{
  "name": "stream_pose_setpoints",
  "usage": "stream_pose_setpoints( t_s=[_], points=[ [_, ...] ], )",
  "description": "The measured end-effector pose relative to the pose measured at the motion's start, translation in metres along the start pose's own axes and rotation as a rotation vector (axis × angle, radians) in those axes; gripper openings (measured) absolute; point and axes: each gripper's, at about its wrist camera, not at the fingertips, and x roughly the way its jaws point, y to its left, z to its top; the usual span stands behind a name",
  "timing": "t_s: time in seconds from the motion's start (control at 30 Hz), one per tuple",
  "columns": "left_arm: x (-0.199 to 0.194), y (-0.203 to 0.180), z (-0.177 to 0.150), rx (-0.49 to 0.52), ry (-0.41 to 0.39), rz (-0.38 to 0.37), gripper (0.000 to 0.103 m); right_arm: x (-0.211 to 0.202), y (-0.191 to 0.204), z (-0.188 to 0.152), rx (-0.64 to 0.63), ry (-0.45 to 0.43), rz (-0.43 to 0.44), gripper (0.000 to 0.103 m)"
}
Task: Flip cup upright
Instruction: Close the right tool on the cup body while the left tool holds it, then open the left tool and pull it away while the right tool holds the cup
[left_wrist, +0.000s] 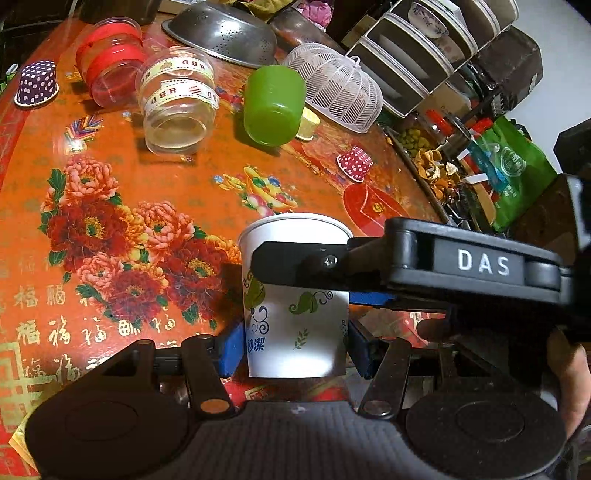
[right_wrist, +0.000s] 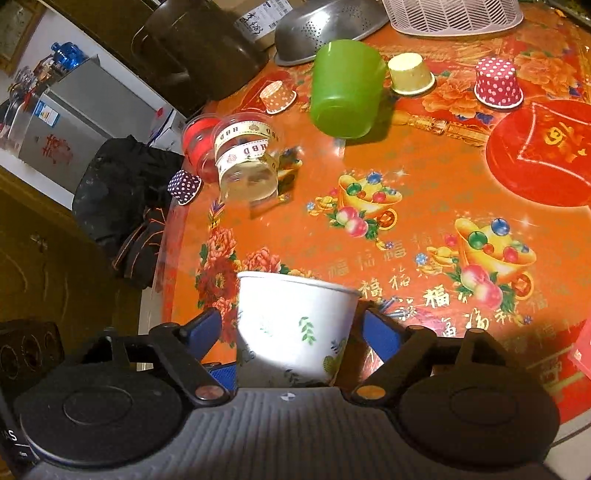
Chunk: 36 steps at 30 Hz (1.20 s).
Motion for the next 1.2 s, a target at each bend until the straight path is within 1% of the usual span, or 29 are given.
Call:
stream_pose_setpoints(
  t_s=[0.07, 0.2, 0.37, 0.57, 0.97, 1.03, 1.1, 1.2],
  points=[
    [-0.001, 0.002, 0.0, -0.003, 0.0, -0.006, 0.061, 0.001, -0.002, 0.001, 0.008, 0.007, -0.003, 0.079],
    [-0.002, 0.003, 0.0, 0.002, -0.001, -0.012, 0.061, 0.004, -0.002, 0.004, 0.019, 0.028, 0.008, 0.076],
    [-0.002, 0.002, -0.001, 0.007, -0.003, -0.014, 0.061, 0.011, 0.0, 0.01, 0.014, 0.049, 0.004, 0.07],
    [-0.003, 0.003, -0.002, 0.009, -0.004, -0.014, 0.061, 0.012, 0.004, 0.01, 0.0, 0.055, -0.004, 0.069],
    [-0.003, -0.001, -0.001, 0.032, -0.001, 0.0, 0.062, 0.011, 0.0, 0.009, 0.023, 0.061, 0.008, 0.068],
    [-0.003, -0.001, -0.001, 0.037, 0.003, -0.008, 0.068, 0.011, 0.0, 0.008, 0.026, 0.063, 0.011, 0.068],
    [-0.003, -0.001, -0.002, 0.043, 0.011, -0.03, 0.078, 0.012, 0.001, 0.008, 0.024, 0.065, 0.013, 0.067],
    [-0.007, -0.003, -0.007, 0.083, 0.008, -0.012, 0.079, 0.012, 0.002, 0.007, 0.02, 0.062, 0.005, 0.067]
  ],
)
